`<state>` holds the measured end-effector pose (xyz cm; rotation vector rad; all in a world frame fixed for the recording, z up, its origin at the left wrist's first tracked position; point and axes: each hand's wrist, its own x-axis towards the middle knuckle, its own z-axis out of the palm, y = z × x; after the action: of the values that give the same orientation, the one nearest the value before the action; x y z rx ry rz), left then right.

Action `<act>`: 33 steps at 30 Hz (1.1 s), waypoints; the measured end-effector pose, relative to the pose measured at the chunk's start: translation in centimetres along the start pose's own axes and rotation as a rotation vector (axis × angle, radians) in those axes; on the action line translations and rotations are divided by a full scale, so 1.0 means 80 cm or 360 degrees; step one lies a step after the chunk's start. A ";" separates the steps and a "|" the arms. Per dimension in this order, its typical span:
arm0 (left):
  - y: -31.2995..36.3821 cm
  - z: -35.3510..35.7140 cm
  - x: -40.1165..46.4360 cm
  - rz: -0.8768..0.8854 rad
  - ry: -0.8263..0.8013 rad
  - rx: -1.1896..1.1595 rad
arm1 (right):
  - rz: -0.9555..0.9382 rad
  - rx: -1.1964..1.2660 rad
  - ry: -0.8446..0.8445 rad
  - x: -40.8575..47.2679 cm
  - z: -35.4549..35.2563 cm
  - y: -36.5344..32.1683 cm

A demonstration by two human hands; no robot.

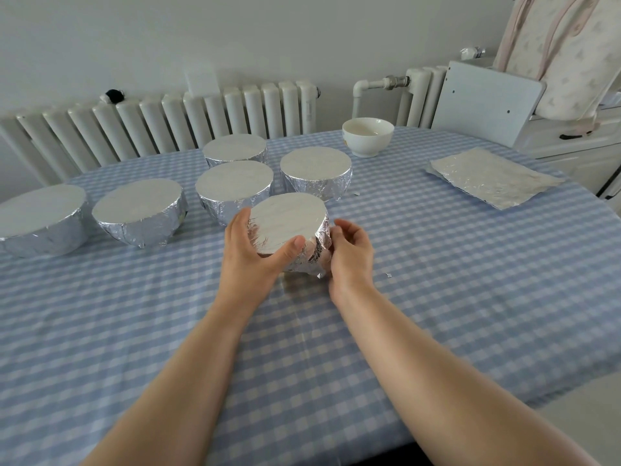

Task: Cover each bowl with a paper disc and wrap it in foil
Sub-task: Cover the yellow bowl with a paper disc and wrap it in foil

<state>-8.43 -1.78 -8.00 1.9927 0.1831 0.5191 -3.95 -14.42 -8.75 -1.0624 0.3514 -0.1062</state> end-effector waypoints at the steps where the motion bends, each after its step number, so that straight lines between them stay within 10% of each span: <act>1: 0.001 0.000 0.000 -0.0015 0.0004 -0.0025 | 0.0012 0.0060 -0.0008 -0.002 -0.001 -0.003; 33: -0.005 -0.002 0.006 -0.0107 0.0032 -0.0025 | -0.0063 -0.0069 -0.0073 -0.018 0.000 -0.008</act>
<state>-8.05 -1.32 -8.13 1.9597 0.2569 0.4958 -5.25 -14.33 -7.87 -1.1133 0.2922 -0.1098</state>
